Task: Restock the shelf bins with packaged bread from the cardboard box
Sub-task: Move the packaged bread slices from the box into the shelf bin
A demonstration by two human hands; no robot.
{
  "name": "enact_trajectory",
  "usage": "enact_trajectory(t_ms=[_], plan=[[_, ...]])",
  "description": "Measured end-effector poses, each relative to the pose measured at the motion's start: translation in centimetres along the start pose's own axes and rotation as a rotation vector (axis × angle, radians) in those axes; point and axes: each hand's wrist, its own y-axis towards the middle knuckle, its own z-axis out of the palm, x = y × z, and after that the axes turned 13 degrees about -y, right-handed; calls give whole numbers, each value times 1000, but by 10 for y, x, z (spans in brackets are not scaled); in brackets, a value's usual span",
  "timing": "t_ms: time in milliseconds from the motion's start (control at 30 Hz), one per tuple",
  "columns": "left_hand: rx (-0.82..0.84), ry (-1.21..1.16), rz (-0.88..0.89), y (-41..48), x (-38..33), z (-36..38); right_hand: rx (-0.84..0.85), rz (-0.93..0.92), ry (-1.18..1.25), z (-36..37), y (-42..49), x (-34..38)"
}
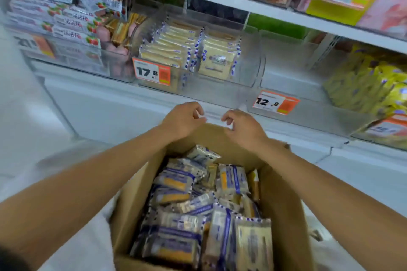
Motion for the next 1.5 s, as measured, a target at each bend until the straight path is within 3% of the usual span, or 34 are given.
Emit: enact_trajectory(t_ms=[167,333,500,600,767,867,933,1000,1133,1233,1500], plan=[[134,-37,-243,-39,78,41,292,124,134,92,-38,-32],[132,-112,-406,-43,111,62,385,185,150,174,-15,-42],[142,-122,-466,-45,116,68,184,236,23,235,-3,-43],[118,-106,-421,-40,111,70,102,240,139,236,-11,-45],[114,-11,-169,-33,81,80,-31,2,268,158,-21,-35],[101,-22,-129,-32,66,88,-59,37,452,103,-32,-30],[-3,-229,-233,-35,61,90,-13,108,531,82,-40,-33],[-48,-604,-464,-40,59,89,27,190,565,75,-49,-46],[-16,-1004,-742,-52,63,78,186,294,432,98,-67,-83],[19,-1077,-780,-57,79,69,352,338,351,132,-70,-93],[17,-998,-799,-54,110,81,441,620,592,206,-59,-101]])
